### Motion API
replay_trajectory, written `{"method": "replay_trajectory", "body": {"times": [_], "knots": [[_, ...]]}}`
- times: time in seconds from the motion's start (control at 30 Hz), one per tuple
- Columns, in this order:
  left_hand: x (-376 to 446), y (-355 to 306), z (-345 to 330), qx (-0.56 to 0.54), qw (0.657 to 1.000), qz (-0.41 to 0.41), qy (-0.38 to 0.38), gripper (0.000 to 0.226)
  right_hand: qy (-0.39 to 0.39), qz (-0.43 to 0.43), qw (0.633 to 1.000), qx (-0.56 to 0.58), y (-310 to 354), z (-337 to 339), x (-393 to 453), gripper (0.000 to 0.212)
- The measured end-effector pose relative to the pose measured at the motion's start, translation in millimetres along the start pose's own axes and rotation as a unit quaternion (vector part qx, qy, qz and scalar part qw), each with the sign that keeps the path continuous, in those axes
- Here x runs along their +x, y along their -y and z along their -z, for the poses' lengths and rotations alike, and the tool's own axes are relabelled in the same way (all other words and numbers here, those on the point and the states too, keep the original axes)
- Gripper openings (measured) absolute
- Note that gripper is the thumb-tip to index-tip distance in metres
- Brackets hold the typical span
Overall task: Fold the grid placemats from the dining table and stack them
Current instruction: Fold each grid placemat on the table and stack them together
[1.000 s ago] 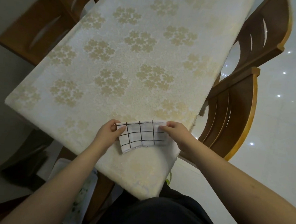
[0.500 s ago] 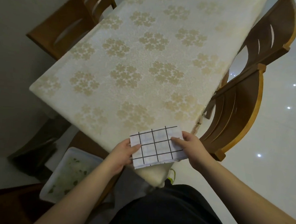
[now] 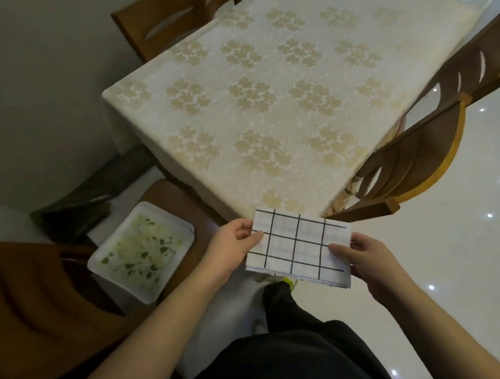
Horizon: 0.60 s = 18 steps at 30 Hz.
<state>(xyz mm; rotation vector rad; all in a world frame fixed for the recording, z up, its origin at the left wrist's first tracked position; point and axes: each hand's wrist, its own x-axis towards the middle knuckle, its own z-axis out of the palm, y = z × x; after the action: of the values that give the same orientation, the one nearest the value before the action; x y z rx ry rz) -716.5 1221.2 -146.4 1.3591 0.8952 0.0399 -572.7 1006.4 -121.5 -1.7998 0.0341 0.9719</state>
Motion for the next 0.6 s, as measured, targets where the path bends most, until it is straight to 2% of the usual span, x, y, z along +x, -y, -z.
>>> {"method": "replay_trajectory", "body": {"times": [0.13,0.3,0.6], "knots": [[-25.7,4.3,-6.0,-0.018,0.999,0.018,0.022,0.012,-0.028,0.003,0.999,0.018,-14.6,13.8,-41.3,0.013],[-44.7,0.0,-26.9,-0.008,0.999,-0.002,0.052,0.012,-0.082,0.023,0.995,0.049,-27.1,30.7,-84.0,0.012],[-61.0,-23.5,-99.5,0.009,0.99,-0.033,0.136,0.007,-0.161,0.033,0.978,0.132,-55.8,71.9,-128.6,0.019]]}}
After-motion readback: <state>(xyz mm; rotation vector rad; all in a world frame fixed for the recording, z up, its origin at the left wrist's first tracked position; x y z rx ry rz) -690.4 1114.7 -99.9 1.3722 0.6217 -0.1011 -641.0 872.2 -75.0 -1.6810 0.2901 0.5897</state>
